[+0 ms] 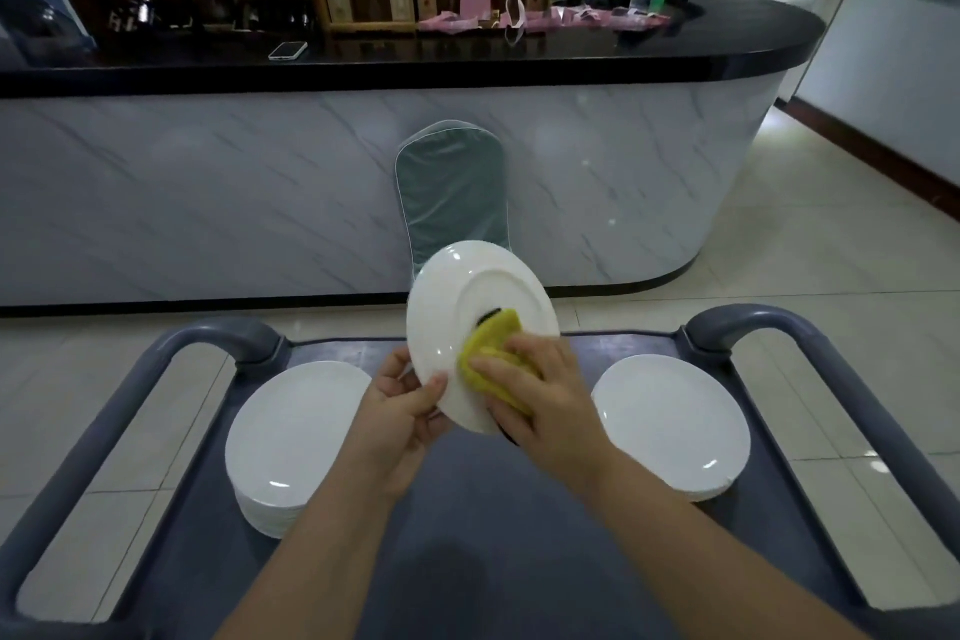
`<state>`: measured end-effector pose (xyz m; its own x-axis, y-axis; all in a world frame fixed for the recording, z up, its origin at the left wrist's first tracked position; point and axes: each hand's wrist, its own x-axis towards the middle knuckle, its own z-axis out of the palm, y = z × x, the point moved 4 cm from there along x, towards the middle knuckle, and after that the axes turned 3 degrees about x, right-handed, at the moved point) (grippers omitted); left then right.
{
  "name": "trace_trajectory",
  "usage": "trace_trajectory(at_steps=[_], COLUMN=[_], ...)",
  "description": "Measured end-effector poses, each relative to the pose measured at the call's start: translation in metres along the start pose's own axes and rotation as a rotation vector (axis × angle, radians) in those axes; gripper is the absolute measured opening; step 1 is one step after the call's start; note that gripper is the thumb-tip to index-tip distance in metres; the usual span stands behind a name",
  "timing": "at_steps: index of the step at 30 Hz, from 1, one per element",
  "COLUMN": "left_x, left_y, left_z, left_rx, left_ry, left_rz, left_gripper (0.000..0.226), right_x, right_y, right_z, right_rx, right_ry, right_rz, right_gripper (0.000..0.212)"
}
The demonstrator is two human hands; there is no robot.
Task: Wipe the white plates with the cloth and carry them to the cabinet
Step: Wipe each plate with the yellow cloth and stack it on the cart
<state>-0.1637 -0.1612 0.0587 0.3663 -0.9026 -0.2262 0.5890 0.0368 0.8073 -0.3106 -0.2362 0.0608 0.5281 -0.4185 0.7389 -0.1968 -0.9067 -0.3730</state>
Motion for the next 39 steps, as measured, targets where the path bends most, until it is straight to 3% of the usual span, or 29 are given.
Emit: trace_trajectory(at_steps=[2,5,6,8,12,14,18,24,29,32,35,39], left_x=[0.003,0.003,0.005,0.010,0.027,0.032,0.035,0.058,0.086,0.100,0.101,0.099], left_y=[-0.001,-0.014,-0.019,-0.024,-0.022,-0.025,-0.047,-0.072,-0.079,-0.095,-0.120,-0.157], left_z=[-0.001,0.009,0.015,0.028,0.032,0.030,0.051,0.091,0.124,0.152,0.173,0.182], left_rx=[-0.010,0.126,0.168,0.173,0.096,0.128,0.284,0.351,0.738,1.117,1.489,1.672], left_ry=[-0.031,-0.106,-0.126,-0.156,-0.191,-0.228,-0.412,-0.380,-0.302,-0.366,-0.431,-0.550], left_rz=[-0.004,-0.067,-0.084,-0.092,-0.086,-0.103,-0.170,-0.158,0.186,0.408,0.633,0.748], left_gripper=[0.026,0.036,0.038,0.037,0.035,0.035,0.034,0.024,0.030,0.033,0.051,0.055], right_x=[-0.018,-0.002,0.008,0.019,-0.020,-0.040,-0.044,-0.078,-0.147,-0.175,-0.195,-0.210], right_y=[0.019,0.051,0.050,0.030,0.012,0.031,0.063,0.039,0.062,0.063,0.059,0.053], right_z=[-0.021,-0.051,-0.052,-0.042,-0.040,-0.063,-0.102,-0.084,-0.129,-0.153,-0.168,-0.174], right_rx=[-0.082,-0.167,-0.167,-0.156,-0.148,-0.256,-0.350,-0.327,-0.365,-0.397,-0.434,-0.422], right_ry=[0.011,0.144,0.167,0.176,0.028,0.047,0.263,0.090,0.222,0.311,0.366,0.402], right_rz=[0.043,0.349,0.376,0.279,0.084,0.158,0.491,0.363,0.799,0.898,0.995,1.053], right_gripper=[0.026,0.025,0.026,0.027,0.025,0.024,0.027,0.026,0.024,0.027,0.027,0.021])
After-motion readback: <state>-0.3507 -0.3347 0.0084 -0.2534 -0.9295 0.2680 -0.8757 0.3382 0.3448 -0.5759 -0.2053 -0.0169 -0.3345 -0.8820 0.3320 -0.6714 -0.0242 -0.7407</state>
